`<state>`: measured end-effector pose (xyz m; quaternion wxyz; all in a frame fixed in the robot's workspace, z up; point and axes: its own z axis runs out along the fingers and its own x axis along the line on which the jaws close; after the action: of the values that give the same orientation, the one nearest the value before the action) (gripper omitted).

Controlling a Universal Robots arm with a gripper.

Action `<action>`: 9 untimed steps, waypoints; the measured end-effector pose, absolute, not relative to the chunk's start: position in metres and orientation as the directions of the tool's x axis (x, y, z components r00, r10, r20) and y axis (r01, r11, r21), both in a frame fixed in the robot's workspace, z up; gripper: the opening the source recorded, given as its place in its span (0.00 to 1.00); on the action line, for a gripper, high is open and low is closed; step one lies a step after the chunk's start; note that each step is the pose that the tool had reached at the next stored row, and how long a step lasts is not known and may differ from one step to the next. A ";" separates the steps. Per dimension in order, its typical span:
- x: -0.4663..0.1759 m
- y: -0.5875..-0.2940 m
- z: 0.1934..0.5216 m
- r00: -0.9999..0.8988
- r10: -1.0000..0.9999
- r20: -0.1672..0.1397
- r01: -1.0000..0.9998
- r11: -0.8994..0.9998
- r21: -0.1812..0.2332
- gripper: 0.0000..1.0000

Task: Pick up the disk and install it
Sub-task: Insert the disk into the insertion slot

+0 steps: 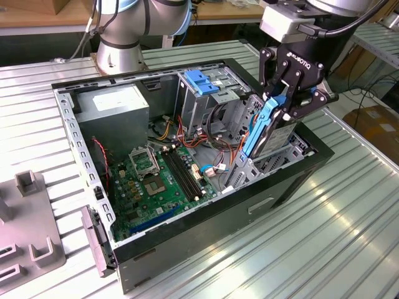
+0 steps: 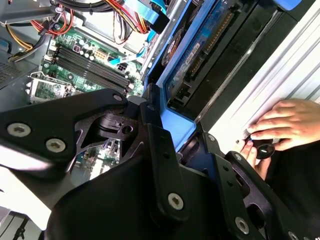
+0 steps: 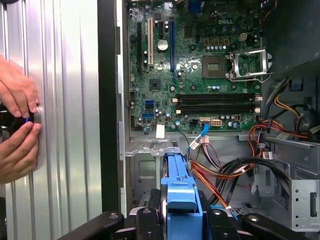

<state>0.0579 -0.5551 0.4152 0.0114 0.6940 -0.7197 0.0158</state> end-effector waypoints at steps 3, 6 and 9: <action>0.058 -0.555 0.412 -0.036 -0.999 0.038 -0.999 0.036 -0.007 0.37; 0.058 -0.555 0.410 -0.037 -0.999 0.038 -0.999 0.036 -0.008 0.37; 0.058 -0.555 0.407 -0.036 -0.999 0.038 -0.999 0.036 -0.008 0.37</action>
<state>0.0579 -0.5551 0.4072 0.0111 0.6940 -0.7197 0.0161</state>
